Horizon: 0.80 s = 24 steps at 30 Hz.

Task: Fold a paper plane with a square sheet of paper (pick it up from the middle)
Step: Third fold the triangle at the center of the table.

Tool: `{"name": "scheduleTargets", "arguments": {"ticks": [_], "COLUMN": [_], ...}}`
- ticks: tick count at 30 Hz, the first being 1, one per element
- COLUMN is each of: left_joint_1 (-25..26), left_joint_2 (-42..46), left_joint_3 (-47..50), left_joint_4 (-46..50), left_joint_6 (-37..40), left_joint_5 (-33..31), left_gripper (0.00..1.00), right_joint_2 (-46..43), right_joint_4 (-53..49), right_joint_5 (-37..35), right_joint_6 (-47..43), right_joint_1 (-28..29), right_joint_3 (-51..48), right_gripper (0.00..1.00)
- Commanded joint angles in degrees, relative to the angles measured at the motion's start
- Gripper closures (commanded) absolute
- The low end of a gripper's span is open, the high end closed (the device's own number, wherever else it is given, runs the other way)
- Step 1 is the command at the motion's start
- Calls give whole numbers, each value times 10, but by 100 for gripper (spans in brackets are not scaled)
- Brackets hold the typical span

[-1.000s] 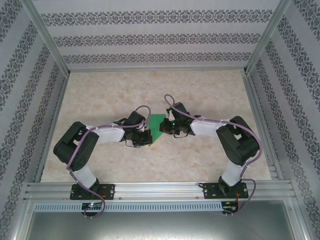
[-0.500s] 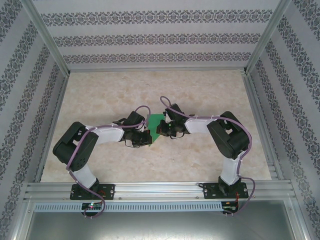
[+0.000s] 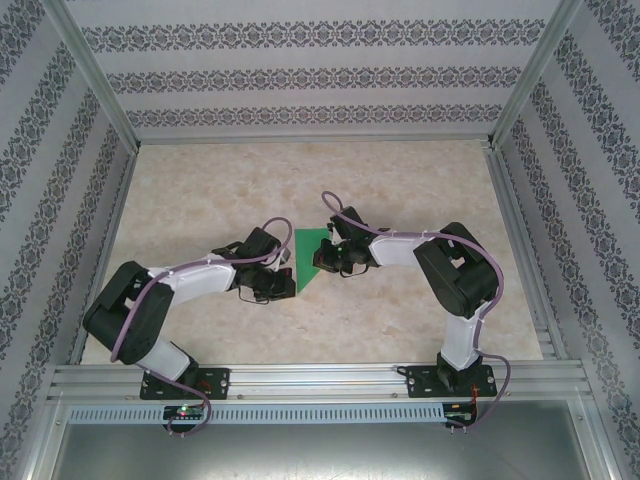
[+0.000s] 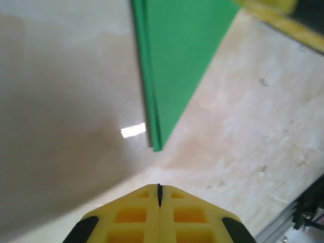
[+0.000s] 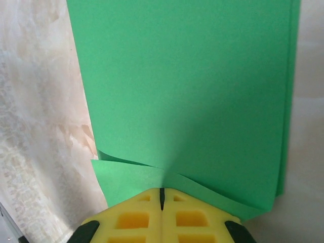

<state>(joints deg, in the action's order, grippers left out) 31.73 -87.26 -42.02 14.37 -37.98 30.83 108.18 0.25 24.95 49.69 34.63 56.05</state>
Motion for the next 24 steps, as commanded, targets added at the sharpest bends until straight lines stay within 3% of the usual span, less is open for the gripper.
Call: {"name": "scheduleTargets", "arguments": {"ticks": [1,9,24], "left_joint_1": [-6,10,13], "left_joint_2": [18,-73,-133], "left_joint_3": [-13,-48,-71], "left_joint_4": [-41,-97,-41], "left_joint_6": [-22,-45,-37], "left_joint_5": [-15,12,-23], "left_gripper": [100,100,100], "right_joint_2": [-2,-44,-58], "right_joint_4": [-40,13,40], "right_joint_5": [-52,-47,-10], "right_joint_6": [30,79,33], "right_joint_1": [-2,8,23], "right_joint_3": [-32,-67,-53], "right_gripper": [100,100,100]}}
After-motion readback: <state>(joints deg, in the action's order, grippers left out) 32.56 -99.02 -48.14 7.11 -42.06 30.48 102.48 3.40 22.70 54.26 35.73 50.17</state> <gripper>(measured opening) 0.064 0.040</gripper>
